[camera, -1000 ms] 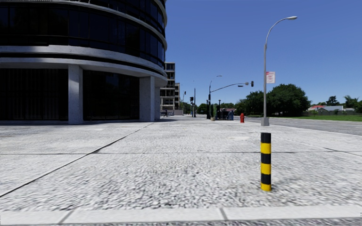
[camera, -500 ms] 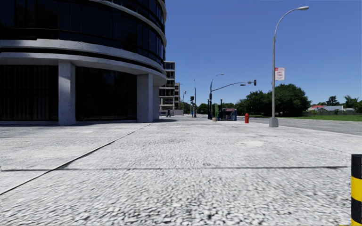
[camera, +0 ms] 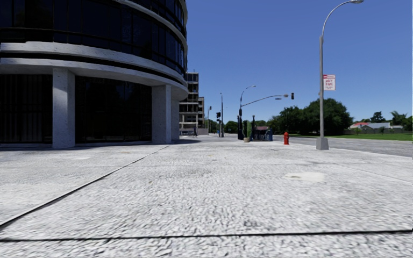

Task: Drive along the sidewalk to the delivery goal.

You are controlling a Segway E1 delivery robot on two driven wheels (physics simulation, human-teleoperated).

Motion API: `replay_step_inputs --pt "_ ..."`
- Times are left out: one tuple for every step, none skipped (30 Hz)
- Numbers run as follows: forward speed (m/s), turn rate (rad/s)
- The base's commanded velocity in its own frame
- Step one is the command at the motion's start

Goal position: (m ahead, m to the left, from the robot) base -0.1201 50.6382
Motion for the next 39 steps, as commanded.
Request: replay_step_inputs --pt "2.0 0.0" --pt "2.0 0.0" --pt "2.0 0.0" --pt "2.0 0.0" --pt "2.0 0.0" --pt "2.0 0.0" --pt "2.0 0.0" --pt "2.0 0.0" --pt "2.0 0.0" --pt "2.0 0.0" --pt "2.0 0.0" --pt "2.0 0.0" --pt "2.0 0.0" --pt "2.0 0.0" --pt "2.0 0.0" --pt "2.0 0.0" --pt "2.0 0.0" --pt "2.0 0.0" --pt "2.0 0.0" --pt "2.0 0.0" --pt "2.0 0.0" --pt "2.0 0.0" --pt "2.0 0.0" --pt "2.0 0.0" --pt "2.0 0.0" --pt "2.0 0.0" --pt "2.0 0.0" --pt "2.0 0.0" --pt "1.94 0.0" --pt "0.0 0.0" --pt "0.0 0.0" --pt "0.0 0.0" --pt "0.0 0.0" --pt "0.0 0.0" --pt "0.0 0.0" --pt "0.0 0.0" --pt "0.0 0.0" --pt "0.0 0.0" --pt "0.0 0.0"
